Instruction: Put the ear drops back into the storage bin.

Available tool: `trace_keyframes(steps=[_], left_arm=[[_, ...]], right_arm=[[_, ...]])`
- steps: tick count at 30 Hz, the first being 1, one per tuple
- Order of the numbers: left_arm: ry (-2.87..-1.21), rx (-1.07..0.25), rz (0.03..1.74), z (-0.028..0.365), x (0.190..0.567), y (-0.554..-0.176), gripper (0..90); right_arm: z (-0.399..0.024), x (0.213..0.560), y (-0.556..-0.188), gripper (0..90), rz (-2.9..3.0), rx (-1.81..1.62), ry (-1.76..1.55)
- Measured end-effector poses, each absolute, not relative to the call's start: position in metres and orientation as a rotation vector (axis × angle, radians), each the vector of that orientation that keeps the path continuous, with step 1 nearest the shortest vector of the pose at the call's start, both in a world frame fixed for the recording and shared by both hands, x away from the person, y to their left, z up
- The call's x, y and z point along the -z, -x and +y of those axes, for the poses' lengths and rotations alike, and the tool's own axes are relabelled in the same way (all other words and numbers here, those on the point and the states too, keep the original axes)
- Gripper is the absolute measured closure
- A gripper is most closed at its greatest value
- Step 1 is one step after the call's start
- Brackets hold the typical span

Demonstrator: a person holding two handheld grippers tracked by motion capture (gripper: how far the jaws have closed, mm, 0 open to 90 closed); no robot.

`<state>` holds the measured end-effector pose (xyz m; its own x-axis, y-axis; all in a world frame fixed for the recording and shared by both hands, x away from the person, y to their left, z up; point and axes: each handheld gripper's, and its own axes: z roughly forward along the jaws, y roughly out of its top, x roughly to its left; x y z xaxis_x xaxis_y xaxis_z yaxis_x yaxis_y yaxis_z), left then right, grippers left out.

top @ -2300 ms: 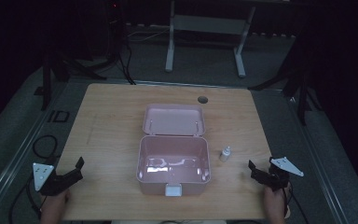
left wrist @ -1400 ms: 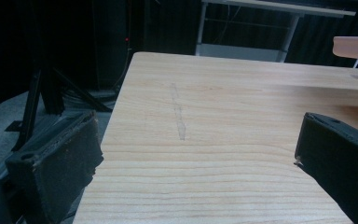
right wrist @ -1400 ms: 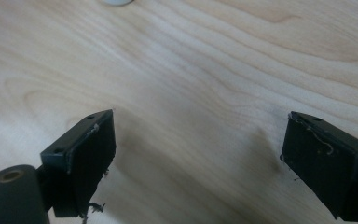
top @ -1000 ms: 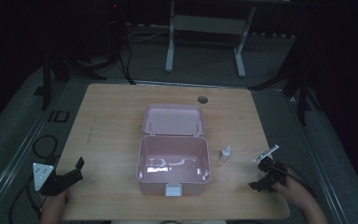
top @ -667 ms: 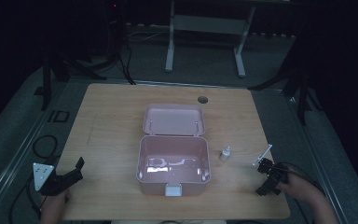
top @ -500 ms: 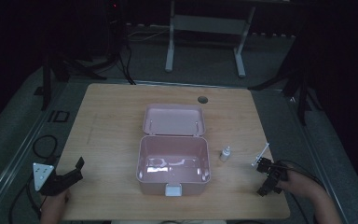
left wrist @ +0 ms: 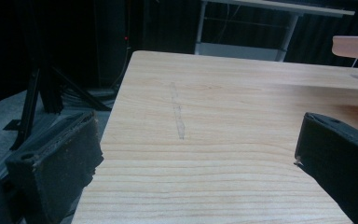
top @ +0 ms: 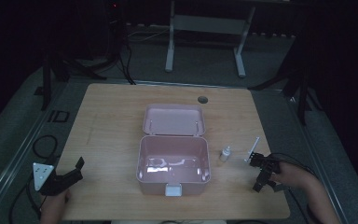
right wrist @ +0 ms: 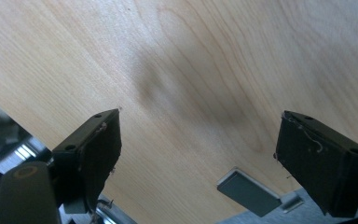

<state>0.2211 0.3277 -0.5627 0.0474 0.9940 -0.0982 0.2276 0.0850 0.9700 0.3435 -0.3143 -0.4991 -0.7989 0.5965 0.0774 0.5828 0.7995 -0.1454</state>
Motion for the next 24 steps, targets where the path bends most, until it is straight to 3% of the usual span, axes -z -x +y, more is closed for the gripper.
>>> trace_keyframes(steps=[15, 24], left_arm=[[-1.331, -0.979, 1.372, 0.328, 0.563, -0.221, 0.5], [-1.332, -0.98, 1.37, 0.328, 0.563, -0.221, 0.5]], right_arm=[[-0.283, 0.494, -0.365, 13.9, -2.9, -0.211, 0.82], [-0.261, 0.494, -0.382, 19.3, -2.906, -0.171, 0.874]])
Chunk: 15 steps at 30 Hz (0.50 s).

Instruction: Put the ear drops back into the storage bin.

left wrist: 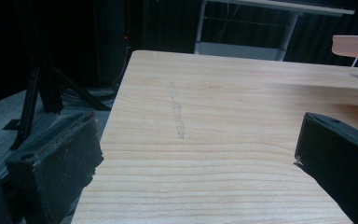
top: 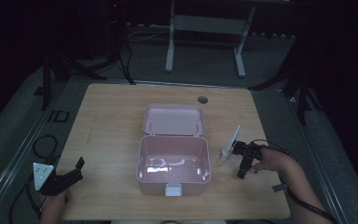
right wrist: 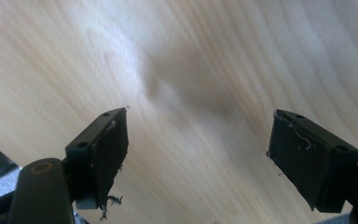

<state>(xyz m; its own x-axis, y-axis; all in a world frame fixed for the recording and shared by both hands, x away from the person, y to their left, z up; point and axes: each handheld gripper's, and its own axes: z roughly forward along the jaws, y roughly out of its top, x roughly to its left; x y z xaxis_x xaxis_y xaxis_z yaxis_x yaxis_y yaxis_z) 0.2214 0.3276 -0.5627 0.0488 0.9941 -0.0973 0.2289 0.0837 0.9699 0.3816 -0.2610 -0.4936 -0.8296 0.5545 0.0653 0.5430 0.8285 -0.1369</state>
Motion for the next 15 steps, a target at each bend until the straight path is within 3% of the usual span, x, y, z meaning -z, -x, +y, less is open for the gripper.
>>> trace_keyframes(steps=[15], left_arm=[[-1.333, -0.977, 1.371, 0.328, 0.563, -0.222, 0.5]], right_arm=[[-0.241, 0.493, -0.415, 25.3, -2.931, -0.083, 0.932]])
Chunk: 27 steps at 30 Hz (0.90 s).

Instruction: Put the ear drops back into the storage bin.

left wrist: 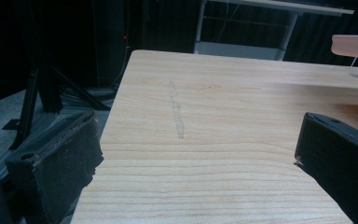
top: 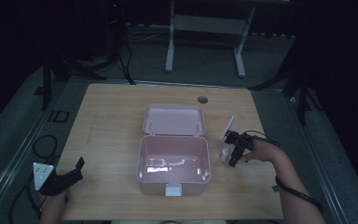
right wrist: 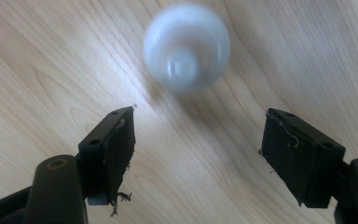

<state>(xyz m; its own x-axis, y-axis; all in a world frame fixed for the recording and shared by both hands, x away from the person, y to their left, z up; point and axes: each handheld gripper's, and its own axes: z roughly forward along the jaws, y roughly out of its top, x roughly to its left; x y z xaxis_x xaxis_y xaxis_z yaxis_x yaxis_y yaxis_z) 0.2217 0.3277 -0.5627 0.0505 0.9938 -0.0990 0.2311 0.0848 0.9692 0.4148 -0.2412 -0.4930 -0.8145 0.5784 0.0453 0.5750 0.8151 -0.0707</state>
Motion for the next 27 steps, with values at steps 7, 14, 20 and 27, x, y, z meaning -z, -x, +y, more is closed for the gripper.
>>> trace_keyframes(steps=[7, 14, 20, 27], left_arm=[[-1.335, -0.976, 1.369, 0.328, 0.563, -0.222, 0.5], [-1.336, -0.978, 1.369, 0.327, 0.563, -0.222, 0.5], [-1.338, -0.978, 1.37, 0.328, 0.563, -0.222, 0.5], [-1.337, -0.978, 1.37, 0.327, 0.563, -0.222, 0.5]], right_arm=[[-0.228, 0.494, -0.423, 28.5, -2.93, -0.058, 0.917], [-0.217, 0.5, -0.429, 38.6, -2.913, -0.096, 0.892], [-0.214, 0.503, -0.432, 44.1, -2.898, -0.106, 0.888], [-0.208, 0.508, -0.436, 55.6, -2.893, -0.123, 0.856]])
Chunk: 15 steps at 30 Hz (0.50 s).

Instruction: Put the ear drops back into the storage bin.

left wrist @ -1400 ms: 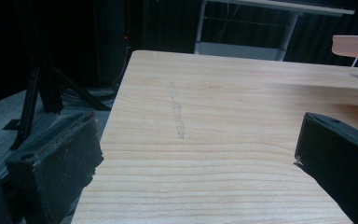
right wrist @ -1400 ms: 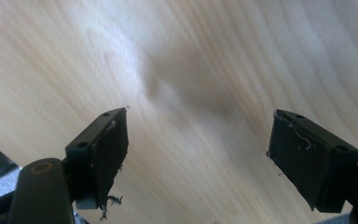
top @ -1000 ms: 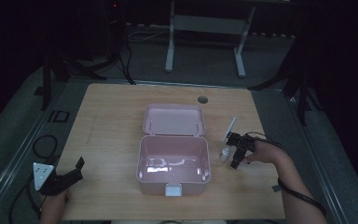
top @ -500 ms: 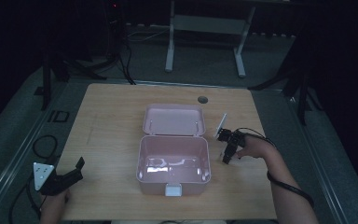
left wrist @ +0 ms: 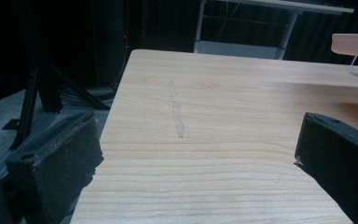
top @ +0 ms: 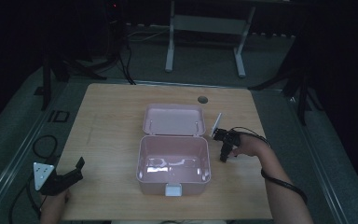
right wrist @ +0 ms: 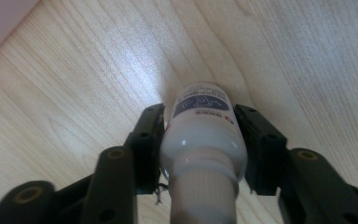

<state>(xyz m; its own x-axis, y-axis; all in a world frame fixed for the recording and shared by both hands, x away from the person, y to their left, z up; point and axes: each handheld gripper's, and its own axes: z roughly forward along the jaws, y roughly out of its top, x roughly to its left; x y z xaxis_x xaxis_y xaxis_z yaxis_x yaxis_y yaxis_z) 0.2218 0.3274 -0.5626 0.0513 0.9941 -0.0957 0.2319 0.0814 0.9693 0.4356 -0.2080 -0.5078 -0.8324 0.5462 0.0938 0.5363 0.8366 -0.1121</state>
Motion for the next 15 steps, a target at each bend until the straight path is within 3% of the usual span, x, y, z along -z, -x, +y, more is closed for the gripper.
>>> trace_keyframes(steps=[4, 15], left_arm=[[-1.336, -0.978, 1.37, 0.327, 0.563, -0.222, 0.5], [-1.337, -0.981, 1.37, 0.327, 0.563, -0.222, 0.5]], right_arm=[[-0.206, 0.507, -0.434, 59.4, -2.931, -0.137, 0.81], [-0.211, 0.5, -0.419, 59.5, -2.992, -0.154, 0.601]])
